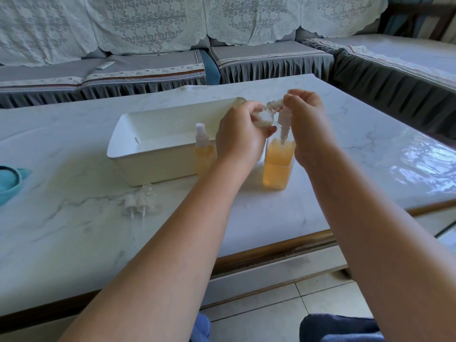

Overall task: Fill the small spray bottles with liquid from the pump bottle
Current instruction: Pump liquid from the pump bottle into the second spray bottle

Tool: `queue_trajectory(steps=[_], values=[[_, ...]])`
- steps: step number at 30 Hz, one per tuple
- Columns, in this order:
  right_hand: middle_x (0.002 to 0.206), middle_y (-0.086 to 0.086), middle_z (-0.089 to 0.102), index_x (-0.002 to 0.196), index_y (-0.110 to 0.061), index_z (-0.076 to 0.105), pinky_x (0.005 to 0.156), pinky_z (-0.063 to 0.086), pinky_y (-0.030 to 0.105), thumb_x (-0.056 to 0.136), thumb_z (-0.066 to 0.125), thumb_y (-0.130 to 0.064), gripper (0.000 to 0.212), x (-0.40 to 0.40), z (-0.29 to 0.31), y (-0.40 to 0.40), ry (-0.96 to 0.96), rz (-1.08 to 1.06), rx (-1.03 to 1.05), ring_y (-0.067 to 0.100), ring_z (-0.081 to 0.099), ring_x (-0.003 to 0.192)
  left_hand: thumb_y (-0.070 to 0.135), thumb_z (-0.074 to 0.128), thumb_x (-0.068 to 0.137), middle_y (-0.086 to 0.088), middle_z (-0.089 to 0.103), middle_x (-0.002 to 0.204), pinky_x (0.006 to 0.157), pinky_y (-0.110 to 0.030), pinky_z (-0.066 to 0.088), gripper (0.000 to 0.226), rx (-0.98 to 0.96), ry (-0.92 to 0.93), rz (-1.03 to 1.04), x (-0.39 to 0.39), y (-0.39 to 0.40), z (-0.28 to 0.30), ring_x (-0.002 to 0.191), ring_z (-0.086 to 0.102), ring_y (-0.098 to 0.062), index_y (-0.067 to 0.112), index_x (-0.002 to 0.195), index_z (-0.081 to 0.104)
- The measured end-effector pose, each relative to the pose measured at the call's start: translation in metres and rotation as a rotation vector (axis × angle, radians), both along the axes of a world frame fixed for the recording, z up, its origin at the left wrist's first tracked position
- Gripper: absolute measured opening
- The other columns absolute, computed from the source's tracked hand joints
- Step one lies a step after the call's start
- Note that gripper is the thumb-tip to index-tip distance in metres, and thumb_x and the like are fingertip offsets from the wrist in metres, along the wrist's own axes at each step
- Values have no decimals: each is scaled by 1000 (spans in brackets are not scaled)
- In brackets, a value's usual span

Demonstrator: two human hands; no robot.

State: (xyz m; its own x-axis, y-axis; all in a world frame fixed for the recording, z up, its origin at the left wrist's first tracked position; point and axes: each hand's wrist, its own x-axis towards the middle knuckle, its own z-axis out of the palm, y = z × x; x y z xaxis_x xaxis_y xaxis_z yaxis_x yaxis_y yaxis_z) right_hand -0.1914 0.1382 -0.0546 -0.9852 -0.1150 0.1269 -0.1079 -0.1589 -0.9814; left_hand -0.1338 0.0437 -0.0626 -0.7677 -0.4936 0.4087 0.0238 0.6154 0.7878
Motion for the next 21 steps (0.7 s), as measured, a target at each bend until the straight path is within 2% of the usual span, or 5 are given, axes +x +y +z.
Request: queue_trajectory(steps=[4,7,13,17,21], values=[[72,-8,65,113,-11,55,54,43,20,97,52,-21,20,-1,3,3,-8,42,-10,7,55,63,18,80,74,6,65,94,84,-29,49,41,7,16,0,0,0,3,94,63,-17,20,113,66],[79,-1,71,120,-4,59,43,40,18,94,53,-42,47,-2,4,4,-16,102,1,11,59,60,18,81,73,5,65,91,83,-31,50,42,18,31,2,-1,0,7,90,62,-18,19,112,66],[90,5,72,123,-7,59,49,41,22,90,54,-60,63,-1,4,3,-20,111,7,16,66,75,19,81,74,3,67,95,85,-34,51,43,22,39,10,-1,1,9,90,62,-17,19,114,65],[80,-2,67,115,-11,55,51,43,18,98,51,-42,35,3,4,2,-20,68,19,9,59,64,17,80,74,2,69,97,85,-36,52,42,33,39,12,0,1,8,92,64,-18,19,114,66],[79,-4,62,111,-18,53,57,44,21,96,52,-22,15,1,1,4,53,17,43,9,55,68,16,79,73,5,69,98,85,-34,51,38,-7,15,7,2,3,5,95,63,-19,21,110,68]])
